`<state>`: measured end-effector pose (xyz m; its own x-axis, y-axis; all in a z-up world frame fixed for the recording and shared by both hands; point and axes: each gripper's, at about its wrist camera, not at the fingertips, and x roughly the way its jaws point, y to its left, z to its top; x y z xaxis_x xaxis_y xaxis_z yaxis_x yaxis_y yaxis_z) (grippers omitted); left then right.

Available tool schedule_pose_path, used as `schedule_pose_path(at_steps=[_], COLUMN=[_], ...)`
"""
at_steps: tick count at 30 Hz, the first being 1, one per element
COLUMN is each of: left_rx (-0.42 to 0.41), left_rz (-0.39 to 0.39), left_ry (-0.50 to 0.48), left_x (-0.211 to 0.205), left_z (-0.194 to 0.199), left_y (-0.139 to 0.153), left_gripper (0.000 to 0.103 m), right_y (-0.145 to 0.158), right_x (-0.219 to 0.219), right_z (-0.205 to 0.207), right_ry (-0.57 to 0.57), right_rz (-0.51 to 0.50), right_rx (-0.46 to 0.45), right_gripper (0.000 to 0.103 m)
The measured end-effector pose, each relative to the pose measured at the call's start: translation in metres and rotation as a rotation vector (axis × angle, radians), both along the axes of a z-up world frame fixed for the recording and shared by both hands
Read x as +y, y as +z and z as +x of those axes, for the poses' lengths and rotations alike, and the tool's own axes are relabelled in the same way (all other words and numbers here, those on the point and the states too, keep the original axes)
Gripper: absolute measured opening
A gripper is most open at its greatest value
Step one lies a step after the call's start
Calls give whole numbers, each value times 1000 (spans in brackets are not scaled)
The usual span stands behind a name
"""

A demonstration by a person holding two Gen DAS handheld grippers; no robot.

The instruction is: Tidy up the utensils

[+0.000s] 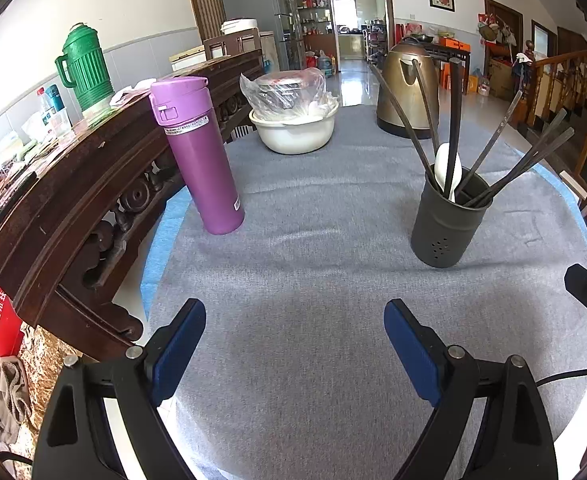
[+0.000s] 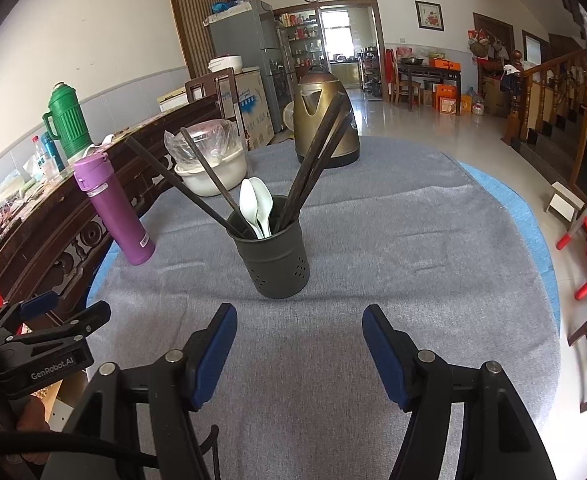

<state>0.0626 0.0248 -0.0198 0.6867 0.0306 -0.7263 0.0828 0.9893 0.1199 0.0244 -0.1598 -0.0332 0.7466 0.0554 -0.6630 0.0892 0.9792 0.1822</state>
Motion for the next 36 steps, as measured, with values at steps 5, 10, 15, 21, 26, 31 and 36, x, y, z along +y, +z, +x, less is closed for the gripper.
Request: schedule_pose_path(at_steps=[5,10,15,21,26,31,36], left_rx=[-6,-12,-20,-35,-51,-69,-89], left_rz=[0,2,0,-3,-7,-11,-10], left_ry=[1,1,-4,-4,-4,-7,-13], left_x=[1,0,0,0,2,2,2], left_z=[-2,-7,-11,-18,-26,-34,-44], left_y=[2,5,10,16,22,29,35], left_gripper=[91,91,91,91,91,91,91], right_y=[2,6,11,19,26,33,41], right_x=[1,-1,-3,-2,-1,-1,-2], right_z=[-2,-6,-11,-19,-27,-35,-45], right_ry=[-3,-10,-13,-16,-16,-17,-25], right_rz=[-5,-2,-3,-4,-9,-14,-12], right_rx=[-10,-22,-36,-60,-79,-100,-126], right_gripper=[69,69,69,69,69,69,69])
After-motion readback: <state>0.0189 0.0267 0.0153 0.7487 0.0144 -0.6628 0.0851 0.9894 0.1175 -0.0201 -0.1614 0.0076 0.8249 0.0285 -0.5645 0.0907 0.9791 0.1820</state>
